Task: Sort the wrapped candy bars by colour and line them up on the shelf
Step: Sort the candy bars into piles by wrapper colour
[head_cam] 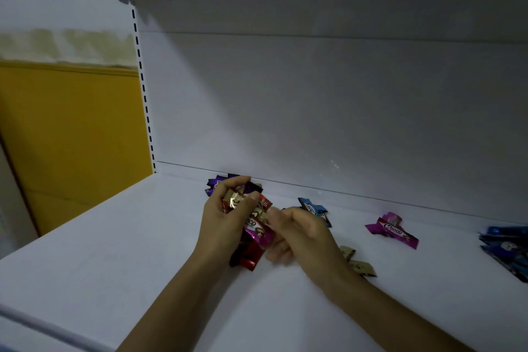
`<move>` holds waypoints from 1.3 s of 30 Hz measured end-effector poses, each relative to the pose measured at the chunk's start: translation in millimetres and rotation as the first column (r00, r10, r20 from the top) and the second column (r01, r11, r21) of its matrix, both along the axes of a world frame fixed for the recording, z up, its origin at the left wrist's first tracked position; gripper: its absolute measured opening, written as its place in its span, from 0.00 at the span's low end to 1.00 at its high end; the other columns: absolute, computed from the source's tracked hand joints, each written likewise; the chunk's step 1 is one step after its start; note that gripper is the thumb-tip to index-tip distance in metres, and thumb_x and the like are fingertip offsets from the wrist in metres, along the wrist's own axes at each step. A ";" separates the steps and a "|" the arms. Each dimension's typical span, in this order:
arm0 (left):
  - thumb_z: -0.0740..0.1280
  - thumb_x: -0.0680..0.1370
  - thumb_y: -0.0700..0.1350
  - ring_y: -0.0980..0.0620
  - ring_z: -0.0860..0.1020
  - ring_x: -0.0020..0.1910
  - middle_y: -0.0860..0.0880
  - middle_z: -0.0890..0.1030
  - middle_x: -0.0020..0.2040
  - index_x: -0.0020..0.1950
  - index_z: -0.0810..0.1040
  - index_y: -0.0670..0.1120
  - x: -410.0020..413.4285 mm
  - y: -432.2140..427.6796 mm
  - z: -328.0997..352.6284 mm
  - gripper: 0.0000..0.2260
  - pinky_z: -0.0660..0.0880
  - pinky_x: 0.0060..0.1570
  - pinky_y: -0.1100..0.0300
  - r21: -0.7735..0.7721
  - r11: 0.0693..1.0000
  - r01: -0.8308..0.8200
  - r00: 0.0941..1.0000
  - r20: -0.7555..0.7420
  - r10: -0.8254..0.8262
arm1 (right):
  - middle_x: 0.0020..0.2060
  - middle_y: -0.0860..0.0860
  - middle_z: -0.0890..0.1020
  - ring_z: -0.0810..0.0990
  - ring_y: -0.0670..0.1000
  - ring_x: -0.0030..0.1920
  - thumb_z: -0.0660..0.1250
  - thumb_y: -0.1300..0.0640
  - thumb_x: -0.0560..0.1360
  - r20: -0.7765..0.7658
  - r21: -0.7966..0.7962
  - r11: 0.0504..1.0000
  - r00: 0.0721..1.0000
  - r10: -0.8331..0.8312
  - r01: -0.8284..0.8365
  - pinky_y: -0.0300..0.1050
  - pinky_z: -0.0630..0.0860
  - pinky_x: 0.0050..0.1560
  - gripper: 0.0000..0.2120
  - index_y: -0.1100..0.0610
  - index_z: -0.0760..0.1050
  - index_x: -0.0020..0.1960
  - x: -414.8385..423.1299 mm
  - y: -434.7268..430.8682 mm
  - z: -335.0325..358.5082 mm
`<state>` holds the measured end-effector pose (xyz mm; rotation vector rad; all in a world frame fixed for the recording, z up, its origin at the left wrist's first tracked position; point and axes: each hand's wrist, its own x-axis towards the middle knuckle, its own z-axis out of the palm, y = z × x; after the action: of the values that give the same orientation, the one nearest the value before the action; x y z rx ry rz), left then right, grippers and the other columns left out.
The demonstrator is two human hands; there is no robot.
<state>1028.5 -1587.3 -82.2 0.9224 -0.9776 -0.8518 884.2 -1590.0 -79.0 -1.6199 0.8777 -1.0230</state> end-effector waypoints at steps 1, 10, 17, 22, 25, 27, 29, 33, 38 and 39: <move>0.69 0.75 0.39 0.49 0.83 0.42 0.44 0.83 0.47 0.55 0.79 0.47 -1.2 0.0 -0.7 0.11 0.81 0.43 0.56 -0.006 1.000 0.015 1.000 0.018 -0.015 | 0.34 0.51 0.84 0.82 0.50 0.32 0.70 0.45 0.72 -0.010 0.012 1.000 1.000 0.005 -0.005 0.38 0.75 0.32 0.16 0.58 0.77 0.45 0.5 0.4 0.4; 0.71 0.72 0.40 0.45 0.83 0.48 0.45 0.84 0.50 0.57 0.79 0.50 -6.6 -1.2 -5.5 0.15 0.81 0.47 0.52 0.069 0.967 0.243 0.969 0.036 -0.246 | 0.27 0.49 0.82 0.78 0.45 0.26 0.69 0.65 0.74 0.007 -0.023 0.989 0.989 -0.147 0.147 0.38 0.74 0.30 0.04 0.59 0.75 0.46 -13.5 -14.1 10.1; 0.68 0.75 0.35 0.50 0.83 0.37 0.47 0.85 0.44 0.51 0.81 0.48 -4.9 -0.6 -3.1 0.10 0.78 0.31 0.61 0.113 0.974 0.195 0.980 0.022 -0.199 | 0.29 0.49 0.82 0.77 0.44 0.25 0.69 0.63 0.74 -0.085 -0.026 0.979 0.976 -0.202 0.201 0.34 0.73 0.28 0.03 0.61 0.78 0.48 -38.1 -33.8 21.8; 0.67 0.76 0.35 0.50 0.80 0.33 0.48 0.85 0.42 0.52 0.80 0.47 -3.7 -0.3 -1.2 0.09 0.77 0.28 0.62 0.149 0.979 0.142 0.990 -0.026 -0.140 | 0.40 0.54 0.84 0.82 0.50 0.36 0.69 0.63 0.74 -0.165 -0.132 0.834 0.818 -0.551 0.535 0.46 0.80 0.42 0.03 0.56 0.80 0.43 -101.0 -72.5 29.7; 0.67 0.76 0.35 0.49 0.80 0.34 0.48 0.85 0.42 0.51 0.81 0.48 -4.5 0.4 -0.6 0.09 0.77 0.29 0.61 0.164 0.975 0.147 0.989 -0.022 -0.145 | 0.43 0.54 0.83 0.80 0.55 0.43 0.68 0.56 0.74 -0.493 -0.304 0.732 0.557 -0.669 0.610 0.51 0.76 0.52 0.05 0.51 0.80 0.40 -139.9 -88.5 15.7; 0.67 0.76 0.35 0.48 0.80 0.35 0.49 0.85 0.43 0.52 0.81 0.48 -5.3 0.6 0.0 0.10 0.78 0.30 0.61 0.169 0.974 0.148 0.989 -0.020 -0.147 | 0.43 0.53 0.83 0.79 0.56 0.45 0.67 0.52 0.74 -0.659 -0.366 0.713 0.374 -0.652 0.598 0.48 0.70 0.55 0.06 0.50 0.79 0.39 -151.6 -91.4 5.2; 0.67 0.76 0.35 0.49 0.81 0.35 0.49 0.85 0.43 0.52 0.81 0.48 -5.0 1.3 0.7 0.10 0.78 0.30 0.60 0.172 0.974 0.147 0.989 -0.020 -0.146 | 0.42 0.51 0.82 0.78 0.54 0.45 0.69 0.51 0.73 -0.724 -0.449 0.704 0.238 -0.647 0.550 0.47 0.65 0.55 0.06 0.50 0.77 0.38 -152.8 -92.0 -0.8; 0.68 0.75 0.36 0.50 0.83 0.38 0.50 0.85 0.44 0.52 0.81 0.49 -4.7 2.1 0.7 0.10 0.77 0.31 0.59 0.172 0.973 0.157 0.987 0.012 -0.161 | 0.41 0.51 0.80 0.78 0.51 0.42 0.71 0.52 0.73 -0.479 -0.542 0.673 0.473 -0.740 0.503 0.45 0.71 0.46 0.08 0.53 0.74 0.40 -130.6 -85.5 2.8; 0.67 0.76 0.33 0.52 0.82 0.36 0.48 0.85 0.44 0.53 0.80 0.46 -8.3 4.9 0.5 0.11 0.77 0.30 0.63 0.121 0.964 0.237 0.965 0.082 -0.248 | 0.38 0.48 0.84 0.81 0.41 0.33 0.68 0.38 0.66 -0.148 -0.062 0.990 0.980 -0.136 0.128 0.33 0.75 0.34 0.18 0.50 0.79 0.47 -51.6 -36.6 28.5; 0.67 0.75 0.33 0.51 0.81 0.35 0.47 0.84 0.43 0.53 0.80 0.46 -8.7 5.3 0.3 0.11 0.77 0.31 0.62 0.109 0.964 0.242 0.962 0.104 -0.253 | 0.38 0.48 0.85 0.82 0.44 0.34 0.71 0.43 0.67 -0.112 -0.054 0.997 0.992 -0.062 0.057 0.33 0.75 0.34 0.15 0.51 0.79 0.48 -41.3 -30.5 27.7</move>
<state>1019.8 -1582.0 -81.9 0.9516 -1.1795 -1.0724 842.9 -1620.6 -51.2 -1.7170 0.9884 -1.0092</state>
